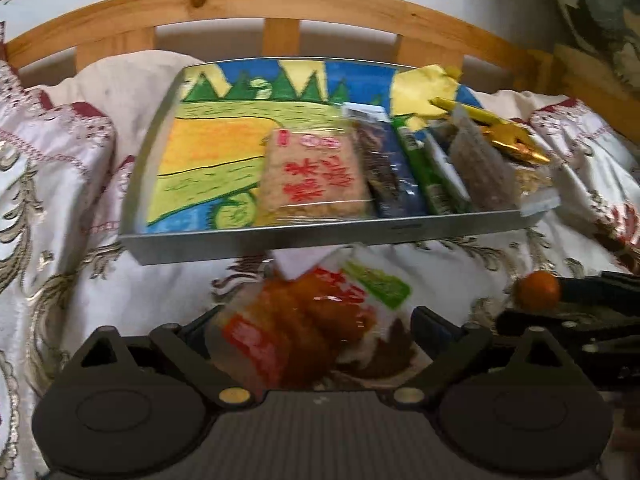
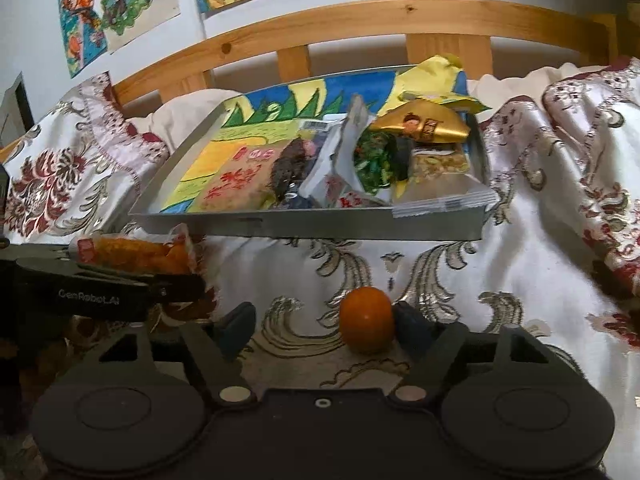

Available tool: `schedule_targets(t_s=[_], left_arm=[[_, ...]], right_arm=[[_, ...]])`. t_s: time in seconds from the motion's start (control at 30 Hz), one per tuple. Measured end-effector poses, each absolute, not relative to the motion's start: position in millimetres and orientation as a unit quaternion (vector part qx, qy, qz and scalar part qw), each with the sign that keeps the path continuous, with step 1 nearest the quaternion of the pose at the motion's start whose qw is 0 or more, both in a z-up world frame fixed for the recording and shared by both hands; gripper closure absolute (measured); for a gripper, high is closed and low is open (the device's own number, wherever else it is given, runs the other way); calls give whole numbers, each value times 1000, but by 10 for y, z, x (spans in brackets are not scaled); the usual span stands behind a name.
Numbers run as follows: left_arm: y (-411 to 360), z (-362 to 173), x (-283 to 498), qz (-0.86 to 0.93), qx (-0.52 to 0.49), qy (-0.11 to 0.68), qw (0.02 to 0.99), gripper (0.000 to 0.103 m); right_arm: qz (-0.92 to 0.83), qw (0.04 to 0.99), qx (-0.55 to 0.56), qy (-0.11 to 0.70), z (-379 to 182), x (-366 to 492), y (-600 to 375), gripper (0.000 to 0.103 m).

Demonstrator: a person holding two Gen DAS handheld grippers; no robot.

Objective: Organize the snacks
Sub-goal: 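Move the left tool over the red spicy snack bag while the right tool approaches the orange, then close the right tool on the orange while the left tool grasps the red spicy snack bag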

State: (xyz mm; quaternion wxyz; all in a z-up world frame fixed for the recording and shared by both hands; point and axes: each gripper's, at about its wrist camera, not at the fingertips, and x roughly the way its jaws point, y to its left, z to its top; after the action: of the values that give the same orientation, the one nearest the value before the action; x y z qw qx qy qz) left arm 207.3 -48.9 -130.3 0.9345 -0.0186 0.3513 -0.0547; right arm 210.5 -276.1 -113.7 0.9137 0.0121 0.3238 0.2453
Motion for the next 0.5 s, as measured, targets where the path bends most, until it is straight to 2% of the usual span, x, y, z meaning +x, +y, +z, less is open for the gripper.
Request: schedule_targets(t_s=[0.17,0.5], left_arm=[[-562,-1295,2052,-76,-19,352,933,14],[-452,-1276,2033,-70,-55,355,930,32]], right_arm=[[255,910,7,326,-1139,2091,-2729,40],[269,905,-15,330,-1136,2040,-2654,52]])
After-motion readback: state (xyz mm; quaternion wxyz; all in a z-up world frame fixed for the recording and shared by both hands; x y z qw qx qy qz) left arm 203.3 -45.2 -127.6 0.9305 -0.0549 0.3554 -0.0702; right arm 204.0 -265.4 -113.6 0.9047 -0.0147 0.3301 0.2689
